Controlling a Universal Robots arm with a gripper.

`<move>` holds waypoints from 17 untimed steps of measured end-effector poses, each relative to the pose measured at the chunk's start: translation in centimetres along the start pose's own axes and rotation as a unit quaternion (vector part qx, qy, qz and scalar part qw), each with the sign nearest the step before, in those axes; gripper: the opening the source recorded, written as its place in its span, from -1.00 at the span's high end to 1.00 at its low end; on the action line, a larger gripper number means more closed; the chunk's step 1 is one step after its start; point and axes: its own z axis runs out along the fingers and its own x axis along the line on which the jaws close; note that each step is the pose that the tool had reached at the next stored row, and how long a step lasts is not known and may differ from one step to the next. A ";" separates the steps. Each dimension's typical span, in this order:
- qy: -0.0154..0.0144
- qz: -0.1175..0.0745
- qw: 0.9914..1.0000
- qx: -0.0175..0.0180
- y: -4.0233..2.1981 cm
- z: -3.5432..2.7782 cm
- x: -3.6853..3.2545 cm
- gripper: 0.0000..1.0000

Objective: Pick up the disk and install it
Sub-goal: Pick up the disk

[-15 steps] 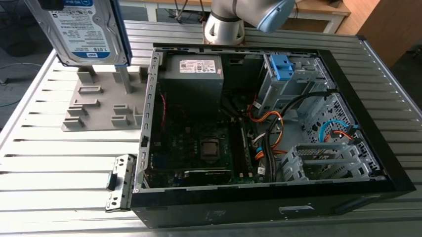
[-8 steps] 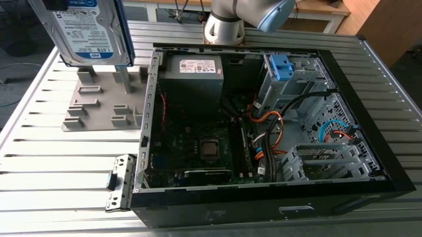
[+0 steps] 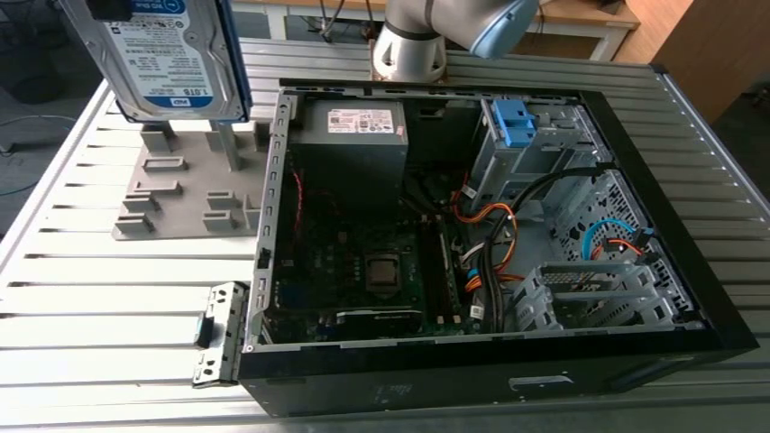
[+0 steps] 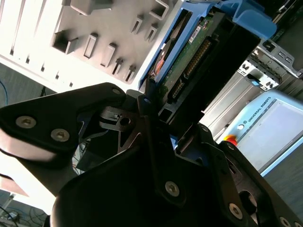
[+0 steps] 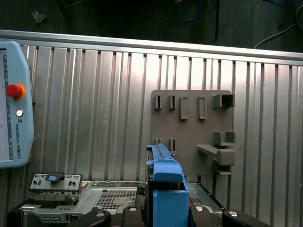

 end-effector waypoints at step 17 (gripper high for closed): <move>0.000 0.000 1.000 0.000 -0.92 -0.02 0.11 0.27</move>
